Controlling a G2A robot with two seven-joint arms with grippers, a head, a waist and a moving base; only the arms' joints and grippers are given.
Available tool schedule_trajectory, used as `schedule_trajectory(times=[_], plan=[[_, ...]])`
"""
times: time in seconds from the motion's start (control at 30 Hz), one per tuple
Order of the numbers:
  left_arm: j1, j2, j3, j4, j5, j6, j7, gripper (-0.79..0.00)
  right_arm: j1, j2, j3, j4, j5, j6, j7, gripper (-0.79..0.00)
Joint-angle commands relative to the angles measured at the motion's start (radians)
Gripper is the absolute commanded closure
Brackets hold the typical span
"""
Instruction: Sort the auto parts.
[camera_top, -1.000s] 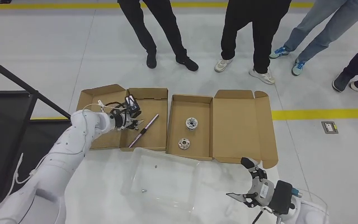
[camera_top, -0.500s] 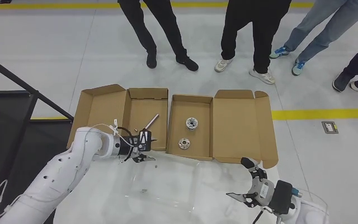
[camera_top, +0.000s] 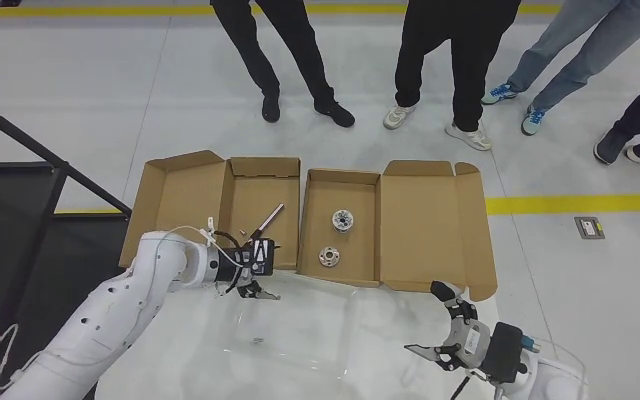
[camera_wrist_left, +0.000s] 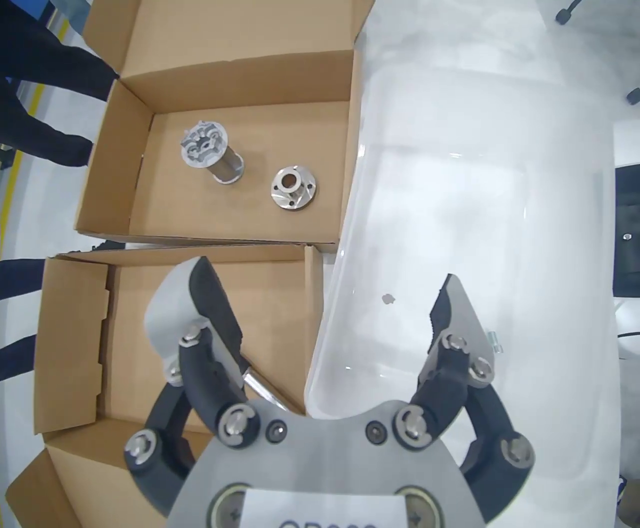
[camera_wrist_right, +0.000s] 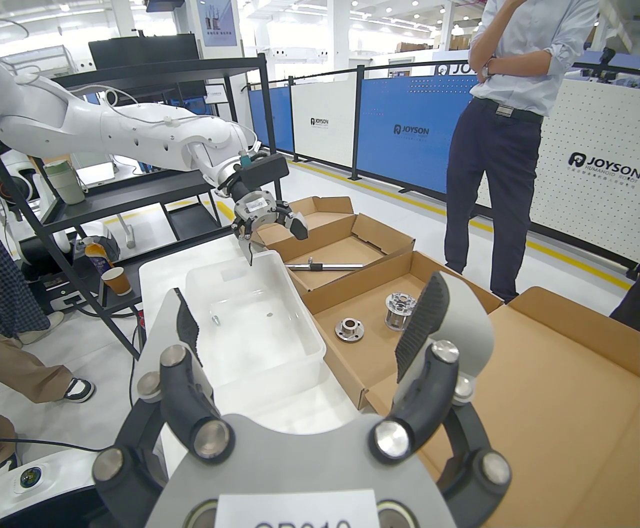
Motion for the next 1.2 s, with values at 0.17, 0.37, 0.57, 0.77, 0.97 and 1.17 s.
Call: schedule_trajectory(times=[0.17, 0.37, 0.57, 0.77, 0.97, 1.17], plan=[[0.044, 0.014, -0.001, -0.175, -0.062, -0.011, -0.282, -0.785, 0.000, 0.000, 0.000, 0.000, 0.000, 0.000, 0.000, -0.785], [0.073, 0.031, 0.042, -0.302, -0.248, -0.011, -0.641, -0.785, 0.000, 0.000, 0.000, 0.000, 0.000, 0.000, 0.000, -0.785], [0.065, 0.036, 0.065, -0.321, -0.362, -0.011, -0.772, -0.785, 0.000, 0.000, 0.000, 0.000, 0.000, 0.000, 0.000, -0.785], [0.067, 0.036, 0.066, -0.323, -0.359, -0.010, -0.770, -0.785, 0.000, 0.000, 0.000, 0.000, 0.000, 0.000, 0.000, -0.785], [0.120, 0.028, 0.085, -0.347, -0.281, 0.116, -0.783, -0.785, 0.000, 0.000, 0.000, 0.000, 0.000, 0.000, 0.000, -0.785], [0.197, 0.049, 0.045, -0.418, -0.242, 0.175, -0.829, -0.785, 0.000, 0.000, 0.000, 0.000, 0.000, 0.000, 0.000, -0.785]])
